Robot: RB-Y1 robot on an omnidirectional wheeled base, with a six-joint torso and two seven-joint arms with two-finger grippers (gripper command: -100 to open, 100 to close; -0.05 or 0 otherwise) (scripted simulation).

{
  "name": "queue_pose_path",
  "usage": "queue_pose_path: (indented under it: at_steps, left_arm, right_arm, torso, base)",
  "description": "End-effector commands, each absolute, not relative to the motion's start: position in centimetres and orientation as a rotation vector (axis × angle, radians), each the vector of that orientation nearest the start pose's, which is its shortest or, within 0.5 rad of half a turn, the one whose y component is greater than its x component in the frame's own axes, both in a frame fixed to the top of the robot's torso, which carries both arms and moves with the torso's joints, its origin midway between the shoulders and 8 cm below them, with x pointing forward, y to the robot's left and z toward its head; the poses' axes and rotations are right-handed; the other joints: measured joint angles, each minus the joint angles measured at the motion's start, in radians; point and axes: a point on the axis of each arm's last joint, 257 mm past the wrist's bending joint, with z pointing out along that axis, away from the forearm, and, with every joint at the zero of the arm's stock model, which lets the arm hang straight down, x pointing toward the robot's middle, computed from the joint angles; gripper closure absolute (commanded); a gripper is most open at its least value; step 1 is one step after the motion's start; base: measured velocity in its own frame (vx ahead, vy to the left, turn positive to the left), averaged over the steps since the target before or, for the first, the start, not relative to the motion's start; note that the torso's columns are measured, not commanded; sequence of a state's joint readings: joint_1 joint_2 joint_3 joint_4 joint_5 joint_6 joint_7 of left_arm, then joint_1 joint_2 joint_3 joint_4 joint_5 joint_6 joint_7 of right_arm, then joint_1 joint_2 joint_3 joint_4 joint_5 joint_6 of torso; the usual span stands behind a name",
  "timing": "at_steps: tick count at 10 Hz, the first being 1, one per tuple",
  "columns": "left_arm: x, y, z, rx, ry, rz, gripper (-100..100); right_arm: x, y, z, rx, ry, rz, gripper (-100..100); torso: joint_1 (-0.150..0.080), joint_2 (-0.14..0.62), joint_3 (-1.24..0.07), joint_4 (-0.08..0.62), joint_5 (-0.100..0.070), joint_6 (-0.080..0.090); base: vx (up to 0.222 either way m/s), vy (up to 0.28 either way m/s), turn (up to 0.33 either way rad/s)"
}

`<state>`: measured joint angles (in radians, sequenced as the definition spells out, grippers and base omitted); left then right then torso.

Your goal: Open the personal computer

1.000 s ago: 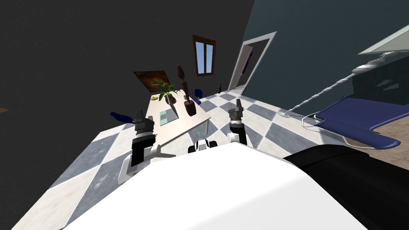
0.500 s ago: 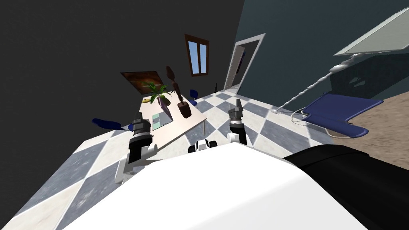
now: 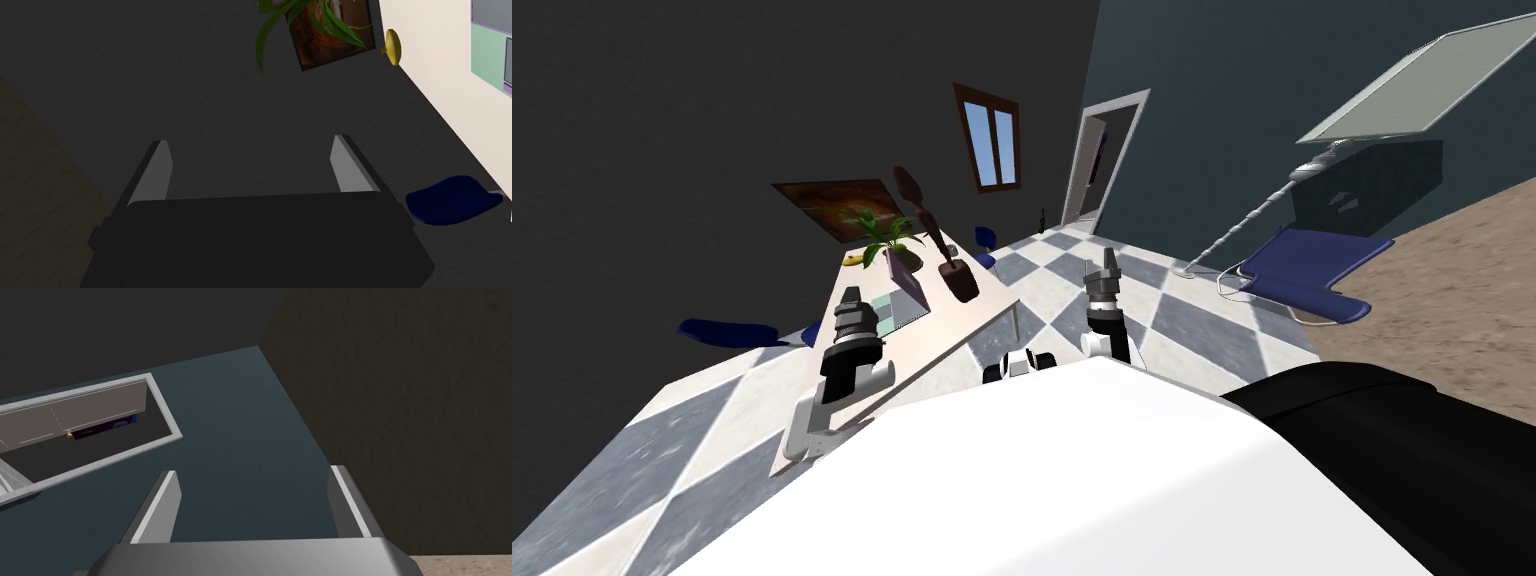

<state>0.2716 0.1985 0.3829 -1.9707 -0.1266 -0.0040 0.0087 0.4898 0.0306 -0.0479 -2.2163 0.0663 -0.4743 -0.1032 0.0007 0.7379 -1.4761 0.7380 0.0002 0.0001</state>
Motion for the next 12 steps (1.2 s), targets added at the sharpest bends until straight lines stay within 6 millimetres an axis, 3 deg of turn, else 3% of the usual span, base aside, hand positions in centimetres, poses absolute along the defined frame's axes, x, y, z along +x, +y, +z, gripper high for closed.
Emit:
queue_pose_path:
  at_steps: [1, 7, 12]
  left_arm:
    - [42.6, 50.1, -10.9, -0.983, 1.022, -0.581, -100]
    - [41.4, 57.5, -13.2, -1.101, 1.051, -0.368, -100]
    - [39.8, 62.5, -14.5, -1.190, 1.054, -0.227, -100]
  right_arm:
    - [35.9, -29.4, -0.6, 0.742, 0.647, 1.292, 0]
    - [35.8, -29.4, -0.6, 0.742, 0.647, 1.292, 0]
    - [35.8, -29.4, -0.6, 0.742, 0.647, 1.292, 0]
  torso:
    - [0.000, 0.000, 0.000, 0.000, 0.000, 0.000]
    - [0.000, -0.001, -0.001, 0.000, 0.000, 0.000]
    - [0.000, 0.000, 0.000, 0.000, 0.000, 0.000]
  base:
    - [0.037, -0.050, -0.132]
    - [0.046, -0.061, -0.145]
    - [0.046, -0.047, -0.122]
